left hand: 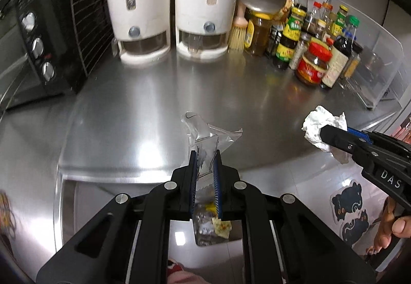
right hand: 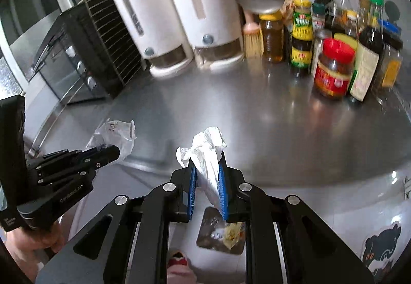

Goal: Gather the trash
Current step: 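Lift the wrapper and tissue off the counter and carry them over the bin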

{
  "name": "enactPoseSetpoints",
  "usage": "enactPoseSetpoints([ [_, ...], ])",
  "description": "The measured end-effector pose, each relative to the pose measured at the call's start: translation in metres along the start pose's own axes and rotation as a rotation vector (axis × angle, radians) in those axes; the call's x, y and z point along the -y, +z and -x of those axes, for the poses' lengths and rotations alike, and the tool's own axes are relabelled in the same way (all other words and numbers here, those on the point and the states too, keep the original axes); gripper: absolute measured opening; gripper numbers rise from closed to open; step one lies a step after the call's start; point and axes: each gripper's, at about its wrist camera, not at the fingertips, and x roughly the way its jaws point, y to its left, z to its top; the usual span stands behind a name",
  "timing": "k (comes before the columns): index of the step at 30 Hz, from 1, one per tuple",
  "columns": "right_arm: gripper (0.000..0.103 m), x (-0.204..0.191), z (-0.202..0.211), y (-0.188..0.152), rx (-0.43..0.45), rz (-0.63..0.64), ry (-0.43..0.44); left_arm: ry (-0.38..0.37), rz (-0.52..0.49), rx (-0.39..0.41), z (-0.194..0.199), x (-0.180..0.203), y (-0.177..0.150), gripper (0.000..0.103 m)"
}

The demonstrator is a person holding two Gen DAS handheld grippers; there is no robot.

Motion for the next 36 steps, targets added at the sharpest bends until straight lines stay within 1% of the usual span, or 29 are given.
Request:
enactPoseSetpoints([
  [4, 0.017, -0.007, -0.001, -0.028, -0.029, -0.003, 0.026, 0.006, 0.004, -0.031, 0.003, -0.001, -0.030, 0.011],
  [8, 0.017, -0.008, -0.011, -0.057, -0.082, -0.024, 0.050, 0.004, 0.009, -0.074, -0.002, -0.002, -0.055, 0.011],
  [14, 0.017, -0.002, -0.031, -0.089, -0.152, -0.047, 0.035, -0.004, 0.012, -0.157, -0.026, 0.000, -0.089, 0.011],
  [20, 0.017, 0.021, -0.076, -0.122, -0.246, -0.109, -0.001, -0.021, 0.003, -0.246, -0.071, 0.003, -0.120, 0.011],
  [24, 0.017, 0.034, -0.111, -0.143, -0.305, -0.159, -0.017, -0.039, 0.029, -0.311, -0.109, 0.003, -0.136, 0.011],
  [30, 0.017, 0.044, -0.161, -0.163, -0.360, -0.182, -0.033, -0.021, 0.047, -0.360, -0.156, 0.000, -0.157, 0.011],
  [33, 0.017, 0.047, -0.181, -0.171, -0.376, -0.178, -0.036, -0.002, 0.047, -0.373, -0.175, -0.004, -0.167, 0.011],
  [36, 0.018, 0.051, -0.203, -0.181, -0.412, -0.176, -0.055, 0.009, 0.045, -0.389, -0.191, -0.006, -0.175, 0.011],
])
